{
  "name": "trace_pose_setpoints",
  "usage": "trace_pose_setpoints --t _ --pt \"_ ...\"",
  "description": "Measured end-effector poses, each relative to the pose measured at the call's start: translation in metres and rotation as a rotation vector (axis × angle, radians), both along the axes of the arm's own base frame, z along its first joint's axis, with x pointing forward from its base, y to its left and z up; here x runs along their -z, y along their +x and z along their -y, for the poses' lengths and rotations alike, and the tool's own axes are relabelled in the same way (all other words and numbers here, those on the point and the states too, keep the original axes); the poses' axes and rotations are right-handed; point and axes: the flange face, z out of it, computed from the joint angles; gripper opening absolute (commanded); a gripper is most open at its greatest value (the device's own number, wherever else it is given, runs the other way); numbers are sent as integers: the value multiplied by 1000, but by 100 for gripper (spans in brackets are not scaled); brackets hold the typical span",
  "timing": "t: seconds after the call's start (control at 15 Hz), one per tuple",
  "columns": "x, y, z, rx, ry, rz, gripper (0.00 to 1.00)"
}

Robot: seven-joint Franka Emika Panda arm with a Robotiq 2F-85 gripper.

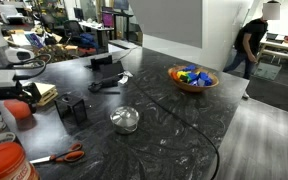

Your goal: Move the masking tape to the left

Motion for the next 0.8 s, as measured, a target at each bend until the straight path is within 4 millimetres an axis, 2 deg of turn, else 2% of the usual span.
trace_pose_setpoints --t 0.4,0.53,0.8 --pt "5 -1 0 0 -2 -8 100" --pt "19 -6 0 -3 -6 -25 100" --pt "64 -20 -3 0 18 -58 100"
